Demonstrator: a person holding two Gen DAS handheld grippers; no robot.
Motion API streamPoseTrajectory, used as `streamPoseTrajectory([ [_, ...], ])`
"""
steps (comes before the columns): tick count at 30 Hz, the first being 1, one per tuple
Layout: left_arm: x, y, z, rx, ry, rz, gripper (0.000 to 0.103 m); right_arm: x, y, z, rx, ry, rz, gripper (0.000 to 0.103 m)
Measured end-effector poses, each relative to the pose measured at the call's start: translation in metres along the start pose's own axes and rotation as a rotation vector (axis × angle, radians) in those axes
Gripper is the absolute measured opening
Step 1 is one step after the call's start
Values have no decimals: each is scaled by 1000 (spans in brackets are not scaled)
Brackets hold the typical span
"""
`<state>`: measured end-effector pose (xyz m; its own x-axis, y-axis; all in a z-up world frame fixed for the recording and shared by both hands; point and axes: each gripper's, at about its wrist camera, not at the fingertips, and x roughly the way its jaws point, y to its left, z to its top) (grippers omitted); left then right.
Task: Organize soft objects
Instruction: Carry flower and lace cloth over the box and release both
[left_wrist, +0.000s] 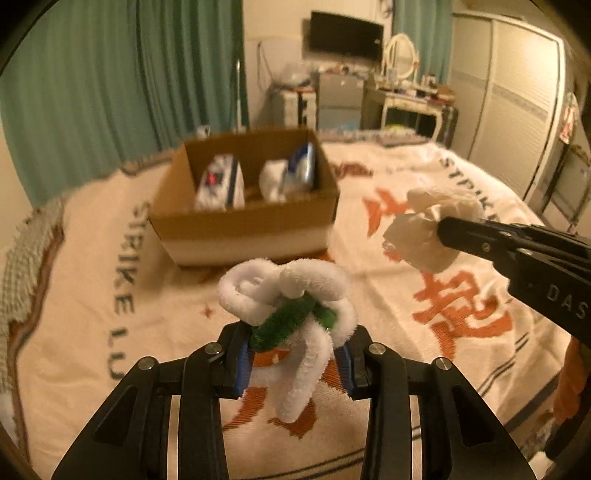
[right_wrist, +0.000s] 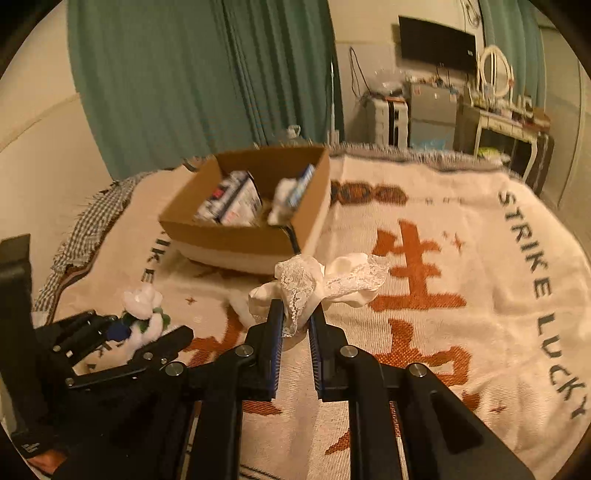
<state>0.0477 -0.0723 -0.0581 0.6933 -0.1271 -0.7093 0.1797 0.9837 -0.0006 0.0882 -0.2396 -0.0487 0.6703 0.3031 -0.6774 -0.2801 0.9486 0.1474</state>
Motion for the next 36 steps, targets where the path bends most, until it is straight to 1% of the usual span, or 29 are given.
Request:
streamPoseTrajectory([
  [5,-37,7,15,30,-72,13,36,-36,18,22,-11,-68,-1,13],
  [10,-54,20,31,21,-113,18,36,-58,35,42,-31,-114,2,13],
  [15,-60,32,52,28,-160,41,36,-58,56,62,-81,-136,5,13],
  [19,-51,58,85,-34,-187,23,36,-44,64,82,-94,-142,23,13],
  [22,-37,78,114,-59,-202,23,36,-26,66,106,-102,-136,25,13],
  [24,-28,86,126,-48,-205,33,36,-15,67,119,-106,-136,32,13],
  [27,1,95,146,-12,-189,38,36,8,67,143,-120,-134,25,13],
  [30,32,100,155,15,-162,36,36,44,62,166,-123,-118,27,13],
  [31,50,102,157,25,-144,38,36,53,61,169,-118,-111,30,13],
  [33,72,104,157,30,-126,40,36,79,56,176,-105,-88,30,13],
  [35,97,109,157,23,-104,24,36,110,48,179,-81,-55,23,13],
  [36,108,111,158,15,-94,22,36,118,45,178,-67,-48,20,13],
])
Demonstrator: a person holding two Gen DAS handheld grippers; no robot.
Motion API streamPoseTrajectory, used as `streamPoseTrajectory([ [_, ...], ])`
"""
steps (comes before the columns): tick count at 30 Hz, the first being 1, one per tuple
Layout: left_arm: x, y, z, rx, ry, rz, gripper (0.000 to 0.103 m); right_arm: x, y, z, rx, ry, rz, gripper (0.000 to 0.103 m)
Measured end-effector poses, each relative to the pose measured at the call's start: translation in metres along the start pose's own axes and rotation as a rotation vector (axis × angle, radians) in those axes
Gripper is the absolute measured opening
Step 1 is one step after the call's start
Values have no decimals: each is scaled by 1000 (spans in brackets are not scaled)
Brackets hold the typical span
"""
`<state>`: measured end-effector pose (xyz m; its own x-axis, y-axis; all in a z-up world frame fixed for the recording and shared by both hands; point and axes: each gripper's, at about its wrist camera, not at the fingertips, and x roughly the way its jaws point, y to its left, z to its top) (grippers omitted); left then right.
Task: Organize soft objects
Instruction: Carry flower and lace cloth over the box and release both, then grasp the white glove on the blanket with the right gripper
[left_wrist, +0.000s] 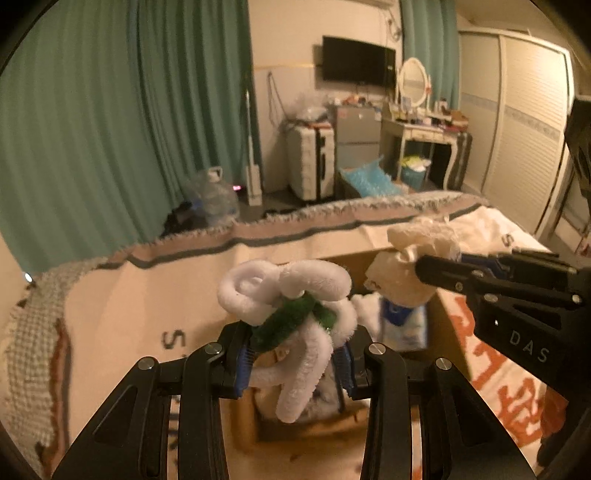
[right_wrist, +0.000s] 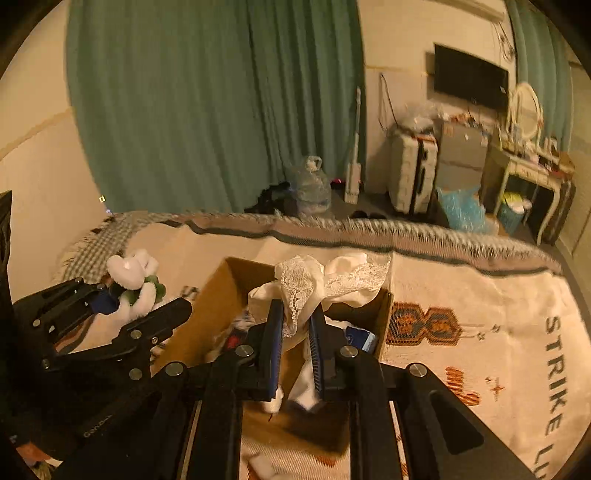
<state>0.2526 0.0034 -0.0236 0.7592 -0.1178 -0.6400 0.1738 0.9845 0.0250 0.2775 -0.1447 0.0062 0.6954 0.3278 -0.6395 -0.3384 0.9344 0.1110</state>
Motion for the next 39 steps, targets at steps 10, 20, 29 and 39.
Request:
streamPoseTrajectory([
  [10,45,5,-6,8,24,11,50,79,-28,-9,92,75,2,15],
  [20,-5,-2,13,36,-54,85,77,38,-36,-1,128,34,-46,56],
  [29,-154,-14,46,33,-232,130,89,-104,-12,39,104,-136,-82,71],
  [39,-265,-9,22,-26,-316,145,97,-235,31,17,30,-223,-134,100],
])
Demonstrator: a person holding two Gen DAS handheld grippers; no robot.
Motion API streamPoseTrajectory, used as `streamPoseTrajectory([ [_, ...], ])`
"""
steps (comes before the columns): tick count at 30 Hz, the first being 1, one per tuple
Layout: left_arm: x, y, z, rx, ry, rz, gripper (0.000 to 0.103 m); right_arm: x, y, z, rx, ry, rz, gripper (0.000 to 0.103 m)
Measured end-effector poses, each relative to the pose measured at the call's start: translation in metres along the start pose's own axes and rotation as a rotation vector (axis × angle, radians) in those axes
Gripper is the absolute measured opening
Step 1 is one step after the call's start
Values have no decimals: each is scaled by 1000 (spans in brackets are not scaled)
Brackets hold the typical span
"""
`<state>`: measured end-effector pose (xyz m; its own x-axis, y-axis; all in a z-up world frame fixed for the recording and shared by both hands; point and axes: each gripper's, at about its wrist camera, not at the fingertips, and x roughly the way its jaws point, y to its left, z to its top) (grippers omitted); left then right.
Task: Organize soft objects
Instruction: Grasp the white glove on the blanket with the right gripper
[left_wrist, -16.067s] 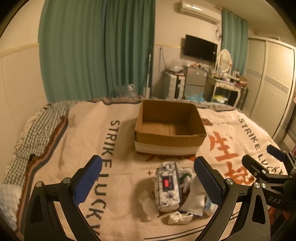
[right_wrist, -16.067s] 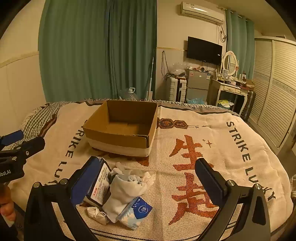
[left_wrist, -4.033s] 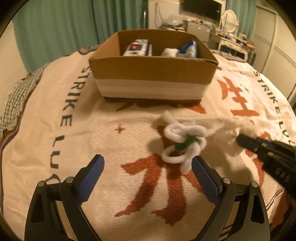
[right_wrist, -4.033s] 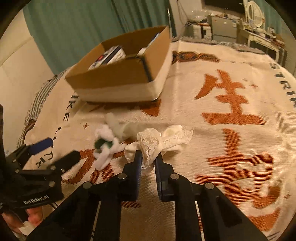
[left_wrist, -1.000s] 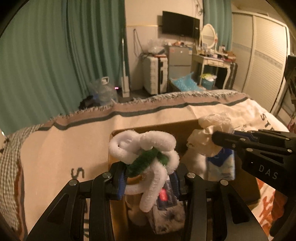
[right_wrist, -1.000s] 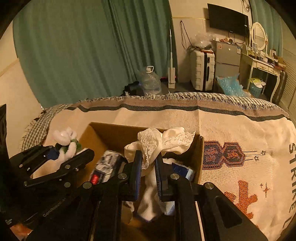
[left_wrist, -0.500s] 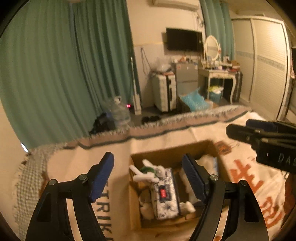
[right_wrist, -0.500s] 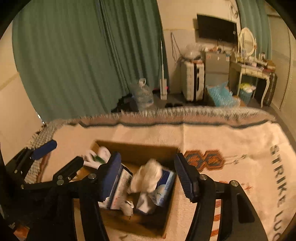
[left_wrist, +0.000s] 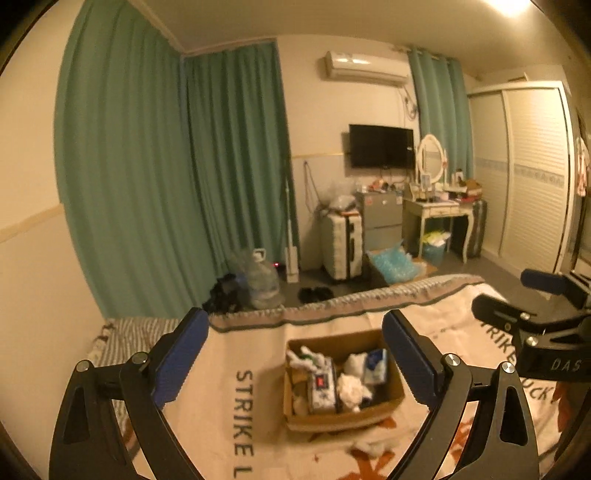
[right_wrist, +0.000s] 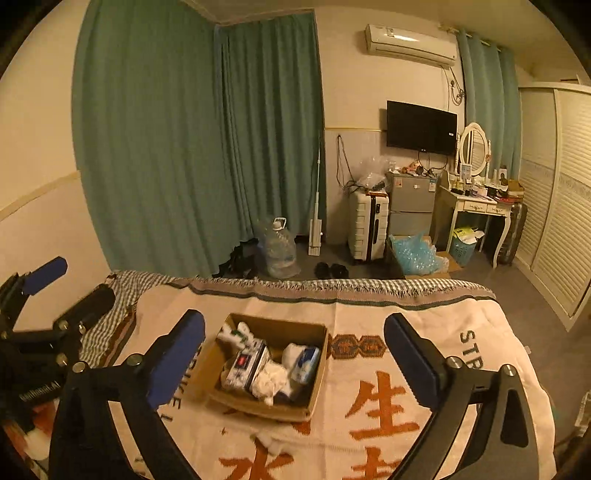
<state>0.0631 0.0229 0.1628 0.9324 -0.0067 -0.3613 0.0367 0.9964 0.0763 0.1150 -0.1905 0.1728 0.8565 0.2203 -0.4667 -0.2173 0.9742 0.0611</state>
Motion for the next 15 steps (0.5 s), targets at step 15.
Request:
streamPoseTrajectory([
  [15,66,0,-138,-57,241,-2,97,58,17,-137,-20,158,60,100],
])
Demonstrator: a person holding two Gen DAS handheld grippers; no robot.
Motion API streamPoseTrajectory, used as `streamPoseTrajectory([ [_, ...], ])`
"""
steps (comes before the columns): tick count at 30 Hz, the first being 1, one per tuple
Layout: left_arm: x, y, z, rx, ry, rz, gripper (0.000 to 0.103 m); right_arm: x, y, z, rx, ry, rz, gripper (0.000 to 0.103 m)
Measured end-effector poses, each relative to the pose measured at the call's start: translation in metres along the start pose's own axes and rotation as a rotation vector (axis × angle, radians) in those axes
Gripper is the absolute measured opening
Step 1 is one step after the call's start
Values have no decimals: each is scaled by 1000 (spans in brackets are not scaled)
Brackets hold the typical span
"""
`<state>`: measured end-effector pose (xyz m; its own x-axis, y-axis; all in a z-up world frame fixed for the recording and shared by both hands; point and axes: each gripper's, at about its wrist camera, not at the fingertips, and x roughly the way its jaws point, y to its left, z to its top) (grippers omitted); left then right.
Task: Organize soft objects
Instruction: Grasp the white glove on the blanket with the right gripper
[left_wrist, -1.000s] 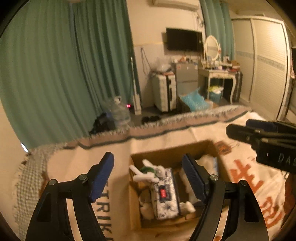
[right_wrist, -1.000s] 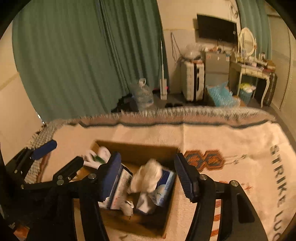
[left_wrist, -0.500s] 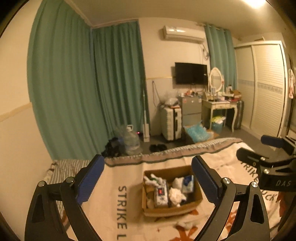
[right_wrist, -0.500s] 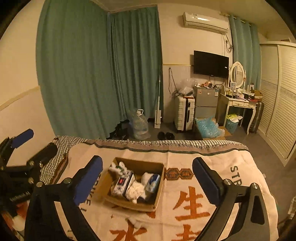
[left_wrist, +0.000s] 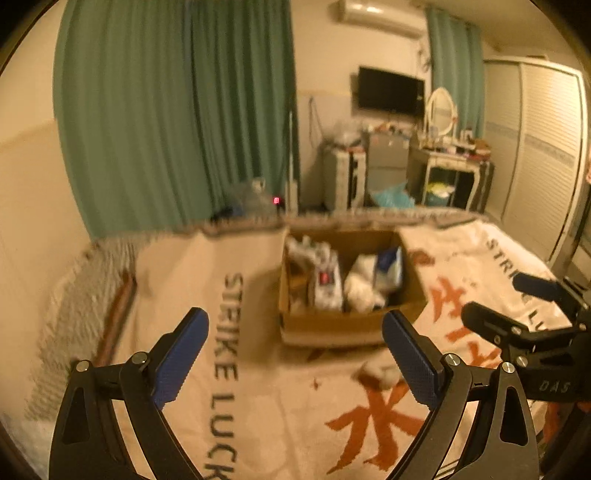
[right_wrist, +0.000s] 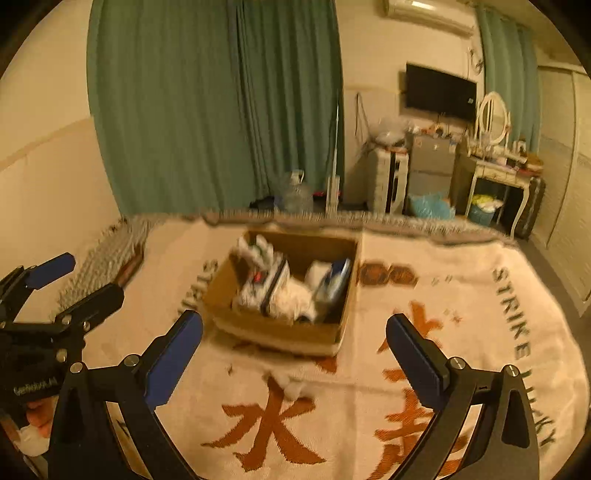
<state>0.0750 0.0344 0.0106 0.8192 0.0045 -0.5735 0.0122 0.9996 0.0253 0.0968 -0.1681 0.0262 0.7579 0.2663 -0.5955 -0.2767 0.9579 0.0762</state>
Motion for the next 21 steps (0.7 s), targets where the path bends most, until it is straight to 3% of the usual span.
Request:
streamPoseTrajectory([
  [8,86,23,-63,-88,170,27,96,94,-7,-69,11,174,-20,94],
  [13,123,20,-88,-53,215,50,96,149,-5,-105,13,283,-6,83],
  [18,147,14,-106,-27,249,59,96,183,-1,-120,-3,322,-11,77],
  [21,157,8,-113,-21,268,57,96,195,-8,-124,20,335,-15,53],
])
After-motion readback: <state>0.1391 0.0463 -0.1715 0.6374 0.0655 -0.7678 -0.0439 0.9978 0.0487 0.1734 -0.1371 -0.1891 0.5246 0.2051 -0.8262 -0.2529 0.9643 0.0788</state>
